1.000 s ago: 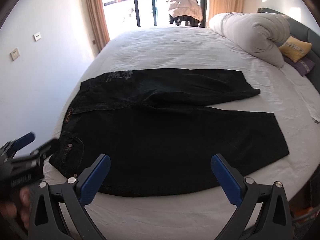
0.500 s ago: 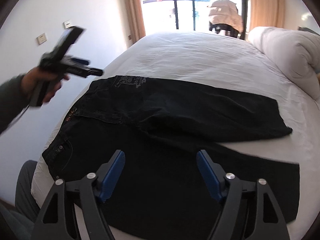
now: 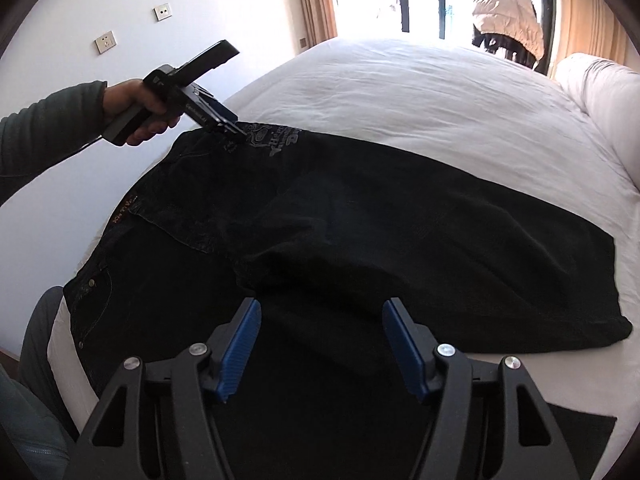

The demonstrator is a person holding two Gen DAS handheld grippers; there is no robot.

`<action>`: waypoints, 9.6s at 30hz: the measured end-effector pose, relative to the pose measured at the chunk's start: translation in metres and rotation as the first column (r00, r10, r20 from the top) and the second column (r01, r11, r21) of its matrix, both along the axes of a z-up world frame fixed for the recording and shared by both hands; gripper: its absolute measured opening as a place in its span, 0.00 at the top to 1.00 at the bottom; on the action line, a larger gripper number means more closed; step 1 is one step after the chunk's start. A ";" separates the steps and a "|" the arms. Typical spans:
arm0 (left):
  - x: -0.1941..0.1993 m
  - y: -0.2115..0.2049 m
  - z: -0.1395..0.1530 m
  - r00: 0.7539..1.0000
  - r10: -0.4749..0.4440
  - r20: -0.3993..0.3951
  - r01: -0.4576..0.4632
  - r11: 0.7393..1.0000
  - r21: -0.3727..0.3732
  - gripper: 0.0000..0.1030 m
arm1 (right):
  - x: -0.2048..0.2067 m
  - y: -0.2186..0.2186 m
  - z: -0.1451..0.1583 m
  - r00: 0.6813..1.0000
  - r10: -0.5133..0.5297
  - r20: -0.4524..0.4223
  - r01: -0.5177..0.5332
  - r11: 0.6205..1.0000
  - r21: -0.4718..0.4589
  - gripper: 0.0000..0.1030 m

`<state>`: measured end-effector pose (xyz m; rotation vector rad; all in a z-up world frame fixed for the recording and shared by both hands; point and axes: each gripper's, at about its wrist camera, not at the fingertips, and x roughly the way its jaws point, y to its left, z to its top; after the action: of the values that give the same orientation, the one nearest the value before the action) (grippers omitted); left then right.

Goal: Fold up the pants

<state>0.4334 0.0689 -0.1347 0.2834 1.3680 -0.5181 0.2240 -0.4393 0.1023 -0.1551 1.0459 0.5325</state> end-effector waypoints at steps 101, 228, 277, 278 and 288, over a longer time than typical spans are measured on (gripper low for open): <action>-0.413 -0.053 0.082 0.906 -0.251 0.340 0.273 0.962 -0.019 0.90 | -0.081 0.089 0.038 0.933 0.351 -0.086 -0.361 0.902 -0.239 0.96; -0.358 -0.080 0.006 0.963 0.074 0.259 -0.055 0.995 -0.078 0.20 | 0.113 -0.154 0.006 0.711 -0.702 0.033 0.697 0.698 -0.165 0.96; -0.341 -0.110 0.012 0.947 0.205 0.246 -0.202 0.979 -0.038 0.00 | -0.175 -0.341 -0.045 0.139 -0.990 0.015 0.959 0.138 0.247 0.97; -0.341 -0.110 0.012 0.947 0.205 0.247 -0.202 0.979 -0.039 0.00 | -0.173 -0.342 -0.047 0.143 -0.990 0.013 0.961 0.142 0.237 0.97; -0.342 -0.097 0.018 0.940 0.231 0.250 -0.217 0.973 -0.079 0.00 | -0.175 -0.344 -0.055 0.113 -0.994 -0.006 0.966 0.108 0.233 0.97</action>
<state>0.0916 -0.0284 -0.1169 0.1448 1.1142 -0.3121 0.0486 -0.7835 0.0473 0.6958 0.6971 -0.6902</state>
